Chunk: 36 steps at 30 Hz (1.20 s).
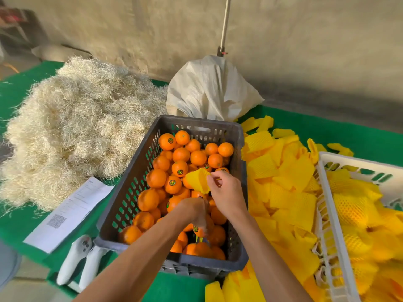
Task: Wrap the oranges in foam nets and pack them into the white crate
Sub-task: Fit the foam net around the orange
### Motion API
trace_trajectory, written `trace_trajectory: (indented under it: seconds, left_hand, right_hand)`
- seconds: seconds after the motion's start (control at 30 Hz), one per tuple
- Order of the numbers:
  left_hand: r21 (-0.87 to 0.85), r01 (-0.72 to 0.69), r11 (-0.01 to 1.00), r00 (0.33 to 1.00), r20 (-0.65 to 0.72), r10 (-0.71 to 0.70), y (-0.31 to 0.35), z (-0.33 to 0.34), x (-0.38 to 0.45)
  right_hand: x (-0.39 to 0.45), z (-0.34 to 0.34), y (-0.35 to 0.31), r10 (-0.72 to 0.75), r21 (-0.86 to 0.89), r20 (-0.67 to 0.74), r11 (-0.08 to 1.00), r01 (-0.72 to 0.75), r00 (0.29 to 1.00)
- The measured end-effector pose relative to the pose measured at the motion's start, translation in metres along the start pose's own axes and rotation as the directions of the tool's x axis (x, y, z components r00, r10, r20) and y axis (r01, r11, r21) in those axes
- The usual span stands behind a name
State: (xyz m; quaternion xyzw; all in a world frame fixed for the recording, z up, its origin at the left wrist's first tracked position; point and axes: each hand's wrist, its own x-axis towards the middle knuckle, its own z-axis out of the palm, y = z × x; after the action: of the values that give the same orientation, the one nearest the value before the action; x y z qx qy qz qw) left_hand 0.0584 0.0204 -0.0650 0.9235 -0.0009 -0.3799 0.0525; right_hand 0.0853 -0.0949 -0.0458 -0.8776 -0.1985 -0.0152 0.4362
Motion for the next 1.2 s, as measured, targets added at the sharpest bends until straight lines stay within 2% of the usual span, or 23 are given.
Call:
trace_trajectory:
  seconds: [0.1,0.17,0.2,0.27,0.3,0.37,0.4,0.47,0.53,0.6,0.67,0.8,0.93,1.0,1.07,1.13,1.2]
  left_hand:
    - [-0.288,-0.041,0.957,0.986,-0.166,-0.007,-0.019,-0.006,-0.013]
    - [-0.52,-0.123,0.845,0.963,-0.268,-0.024,-0.038,-0.004,-0.025]
    - [-0.643,-0.196,0.74,0.937,-0.344,-0.051,-0.045,0.0,-0.032]
    - [-0.832,-0.379,0.405,0.866,-0.473,-0.16,-0.051,0.008,-0.045]
    - [-0.864,-0.46,0.205,0.842,-0.497,-0.21,-0.049,0.01,-0.05]
    - [-0.843,-0.51,-0.172,0.852,-0.468,-0.236,-0.041,0.01,-0.055]
    - [-0.815,-0.493,-0.304,0.87,-0.452,-0.198,-0.038,0.01,-0.057]
    - [-0.792,-0.448,-0.415,0.886,-0.456,-0.085,-0.032,0.008,-0.06]
    - [-0.797,-0.406,-0.446,0.891,-0.453,-0.002,-0.025,0.01,-0.058]
    - [-0.822,-0.38,-0.424,0.902,-0.431,0.026,-0.019,0.009,-0.059]
    - [-0.834,-0.369,-0.41,0.913,-0.409,0.012,-0.017,0.008,-0.061]
    - [-0.809,-0.311,-0.498,0.939,-0.342,-0.031,-0.025,0.009,-0.058]
    - [-0.798,-0.315,-0.513,0.948,-0.294,-0.123,-0.025,0.01,-0.056]
    - [-0.813,-0.361,-0.458,0.932,-0.298,-0.205,-0.024,0.013,-0.058]
    - [-0.841,-0.417,-0.344,0.888,-0.297,-0.351,-0.024,0.017,-0.058]
    - [-0.862,-0.432,-0.265,0.859,-0.304,-0.412,-0.026,0.016,-0.058]
    - [-0.877,-0.414,-0.242,0.869,-0.302,-0.391,-0.027,0.008,-0.061]
  right_hand:
    - [-0.001,-0.012,-0.007,0.003,0.028,-0.173,1.0,0.002,0.985]
    - [0.001,-0.019,-0.01,0.044,0.035,-0.255,0.999,-0.037,0.966]
    - [0.003,-0.022,-0.01,0.067,0.037,-0.268,0.998,-0.059,0.961]
    - [0.005,-0.024,-0.01,0.086,0.002,-0.253,0.996,-0.088,0.964]
    - [0.004,-0.024,-0.01,0.082,-0.034,-0.232,0.995,-0.093,0.969]
    - [0.001,-0.019,-0.011,0.056,-0.12,-0.185,0.99,-0.08,0.981]
    - [-0.002,-0.016,-0.013,0.048,-0.161,-0.158,0.984,-0.073,0.986]
    - [-0.008,-0.008,-0.017,0.051,-0.201,-0.11,0.977,-0.073,0.993]
    - [-0.014,-0.002,-0.022,0.057,-0.135,-0.093,0.988,-0.069,0.994]
    - [-0.017,0.001,-0.024,0.099,-0.002,-0.064,0.995,-0.099,0.993]
    - [-0.017,0.001,-0.024,0.152,0.108,-0.003,0.983,-0.15,0.988]
    - [-0.015,-0.007,-0.02,0.174,0.297,0.066,0.937,-0.185,0.983]
    - [-0.018,-0.003,-0.018,0.207,0.308,-0.03,0.933,-0.188,0.978]
    - [-0.017,-0.004,-0.02,0.23,0.344,-0.126,0.923,-0.175,0.965]
    - [-0.016,-0.007,-0.023,0.183,0.363,-0.187,0.926,-0.105,0.965]
    - [-0.02,-0.007,-0.026,0.025,0.279,-0.213,0.96,0.036,0.977]
    - [-0.026,-0.004,-0.027,-0.107,0.193,-0.23,0.969,0.153,0.967]
